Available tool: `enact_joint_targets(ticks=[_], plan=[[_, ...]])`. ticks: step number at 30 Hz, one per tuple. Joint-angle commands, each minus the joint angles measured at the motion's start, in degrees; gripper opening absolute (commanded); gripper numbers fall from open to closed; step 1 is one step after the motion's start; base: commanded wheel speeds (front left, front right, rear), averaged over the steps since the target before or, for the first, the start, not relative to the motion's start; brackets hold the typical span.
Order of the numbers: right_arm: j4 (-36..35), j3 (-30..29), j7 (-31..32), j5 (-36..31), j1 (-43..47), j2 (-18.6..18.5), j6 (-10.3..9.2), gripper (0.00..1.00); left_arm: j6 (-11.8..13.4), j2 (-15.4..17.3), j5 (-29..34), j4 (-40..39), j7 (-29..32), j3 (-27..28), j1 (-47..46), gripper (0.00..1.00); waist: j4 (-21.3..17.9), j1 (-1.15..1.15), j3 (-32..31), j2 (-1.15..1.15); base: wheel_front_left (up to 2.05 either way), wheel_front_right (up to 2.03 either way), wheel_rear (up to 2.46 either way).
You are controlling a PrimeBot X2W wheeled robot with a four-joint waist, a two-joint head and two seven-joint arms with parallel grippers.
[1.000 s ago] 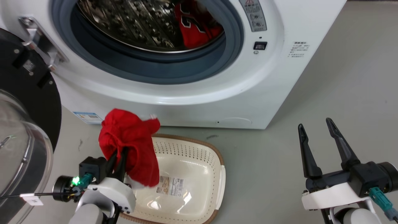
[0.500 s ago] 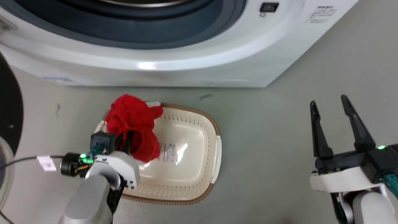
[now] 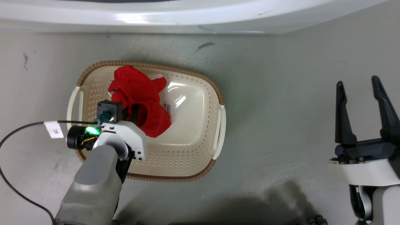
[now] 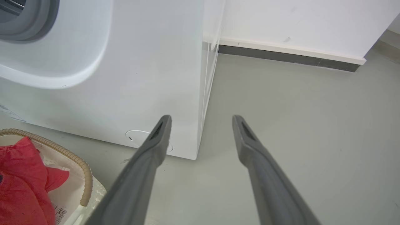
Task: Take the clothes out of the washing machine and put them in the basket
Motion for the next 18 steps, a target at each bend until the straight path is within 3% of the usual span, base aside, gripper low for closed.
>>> enact_joint_targets(ticks=[1, 12, 13, 14, 18], plan=[[-0.4, -0.2, -0.1, -0.3, -0.6, 0.0, -0.06, 1.0, -0.2, -0.3, 0.4, 0.2, -0.1, 0.1, -1.2, 0.0, 0.6, -0.01, 2.1, 0.0, 0.0, 0.0, 0.0], [-2.2, -1.0, -0.1, -1.5, -0.5, 0.0, -0.06, 1.0, 1.5, -2.5, -0.3, 7.5, -0.1, 2.1, -3.2, 0.0, 1.2, -0.01, 3.9, 0.0, 0.0, 0.0, 0.0], [-2.2, -1.0, -0.1, -1.5, -0.5, 0.0, -0.06, 1.0, 1.7, -2.7, -0.2, 7.5, -0.1, 2.2, -3.2, 0.42, 1.3, -0.01, 3.9, 0.0, 0.0, 0.0, 0.0], [-2.1, -1.1, -0.1, -1.5, -0.5, 0.0, -0.06, 1.0, 2.0, -2.9, -0.1, 7.3, -0.1, 2.4, -3.1, 1.0, 1.5, -0.01, 3.7, 0.0, 0.0, 0.0, 0.0], [-1.3, -0.7, -0.1, -1.7, -0.5, 0.0, -0.06, 1.0, 2.1, -3.2, 0.3, 6.6, -0.1, 2.6, -1.6, 1.0, 1.9, -0.01, 1.9, 0.0, 0.0, 0.0, 0.0]])
